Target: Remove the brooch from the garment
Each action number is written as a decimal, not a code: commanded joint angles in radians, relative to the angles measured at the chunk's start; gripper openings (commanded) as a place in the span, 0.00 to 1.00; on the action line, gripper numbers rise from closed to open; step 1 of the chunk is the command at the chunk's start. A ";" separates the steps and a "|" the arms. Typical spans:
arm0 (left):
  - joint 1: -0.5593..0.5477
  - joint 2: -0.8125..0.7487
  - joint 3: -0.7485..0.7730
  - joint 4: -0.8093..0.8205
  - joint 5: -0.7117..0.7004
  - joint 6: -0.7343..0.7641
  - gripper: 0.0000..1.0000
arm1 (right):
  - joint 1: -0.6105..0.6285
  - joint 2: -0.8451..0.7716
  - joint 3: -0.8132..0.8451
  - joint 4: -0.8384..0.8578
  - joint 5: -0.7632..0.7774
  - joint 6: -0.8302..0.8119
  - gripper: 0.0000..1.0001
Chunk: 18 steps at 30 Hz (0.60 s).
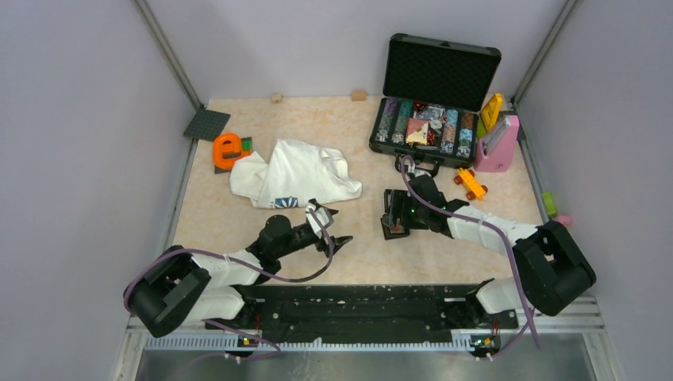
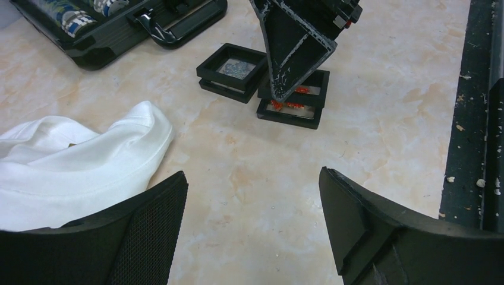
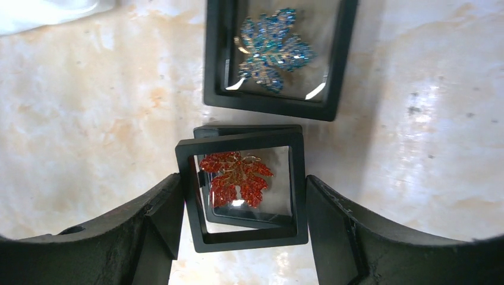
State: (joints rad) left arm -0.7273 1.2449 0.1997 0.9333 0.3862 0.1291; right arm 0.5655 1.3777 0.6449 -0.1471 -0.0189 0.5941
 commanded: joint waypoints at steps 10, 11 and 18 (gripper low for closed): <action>-0.003 -0.045 -0.018 0.050 -0.068 0.000 0.86 | -0.012 0.003 0.065 -0.127 0.196 -0.082 0.65; -0.003 -0.047 -0.019 0.049 -0.072 0.002 0.86 | -0.012 -0.005 0.068 -0.130 0.199 -0.085 0.73; -0.003 -0.066 -0.010 0.021 -0.168 -0.058 0.90 | -0.014 -0.125 0.070 -0.143 0.229 -0.131 0.98</action>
State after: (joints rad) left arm -0.7273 1.2102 0.1864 0.9337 0.2955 0.1238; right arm 0.5644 1.3430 0.6754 -0.2729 0.1673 0.5079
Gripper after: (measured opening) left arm 0.891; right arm 0.976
